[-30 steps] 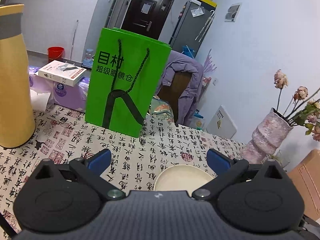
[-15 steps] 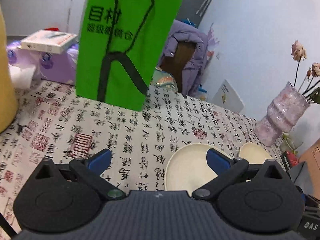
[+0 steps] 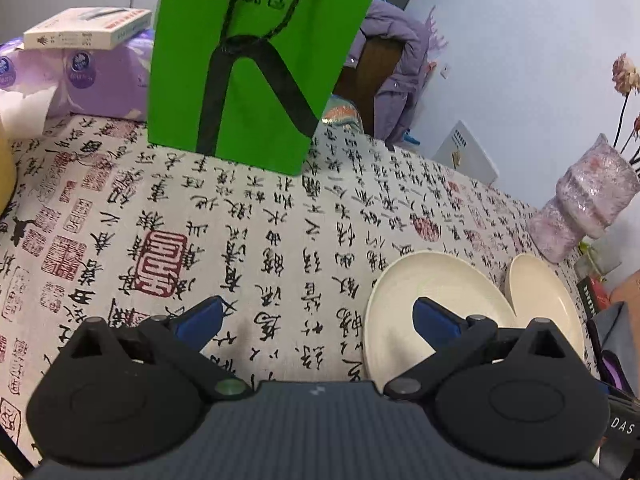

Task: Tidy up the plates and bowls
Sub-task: 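Lower both open grippers onto the rim of one cream plate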

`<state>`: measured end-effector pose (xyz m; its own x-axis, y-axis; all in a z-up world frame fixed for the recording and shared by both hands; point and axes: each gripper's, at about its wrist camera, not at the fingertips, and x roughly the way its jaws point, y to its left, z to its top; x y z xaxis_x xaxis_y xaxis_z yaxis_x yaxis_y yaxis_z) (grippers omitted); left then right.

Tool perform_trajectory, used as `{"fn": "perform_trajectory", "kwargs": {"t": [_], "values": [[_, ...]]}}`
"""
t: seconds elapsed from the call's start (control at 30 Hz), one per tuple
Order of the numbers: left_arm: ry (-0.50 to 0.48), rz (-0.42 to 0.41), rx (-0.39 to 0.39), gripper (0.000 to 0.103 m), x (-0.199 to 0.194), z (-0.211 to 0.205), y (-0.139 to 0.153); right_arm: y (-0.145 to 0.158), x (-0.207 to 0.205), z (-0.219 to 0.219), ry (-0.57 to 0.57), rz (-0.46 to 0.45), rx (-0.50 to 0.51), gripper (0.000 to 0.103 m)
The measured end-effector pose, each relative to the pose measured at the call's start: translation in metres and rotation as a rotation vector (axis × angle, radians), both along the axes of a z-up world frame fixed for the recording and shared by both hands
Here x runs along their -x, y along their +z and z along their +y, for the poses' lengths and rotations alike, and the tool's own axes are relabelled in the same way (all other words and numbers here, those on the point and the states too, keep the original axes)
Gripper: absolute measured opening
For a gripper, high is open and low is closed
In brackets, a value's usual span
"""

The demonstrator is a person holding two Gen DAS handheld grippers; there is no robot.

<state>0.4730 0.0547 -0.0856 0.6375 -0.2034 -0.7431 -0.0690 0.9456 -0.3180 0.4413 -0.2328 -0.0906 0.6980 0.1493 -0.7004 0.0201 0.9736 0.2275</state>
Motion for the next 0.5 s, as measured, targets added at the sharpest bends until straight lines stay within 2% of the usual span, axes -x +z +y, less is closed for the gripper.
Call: {"fn": "perform_trajectory", "kwargs": {"t": [0.1, 0.5], "values": [[-0.013, 0.015, -0.023, 0.103, -0.001, -0.002, -0.003, -0.002, 0.001, 0.001, -0.008, 0.008, 0.002, 0.103], [-0.022, 0.034, -0.017, 0.102, -0.005, 0.002, -0.012, -0.006, 0.001, 0.004, -0.029, 0.024, 0.008, 0.103]]}}
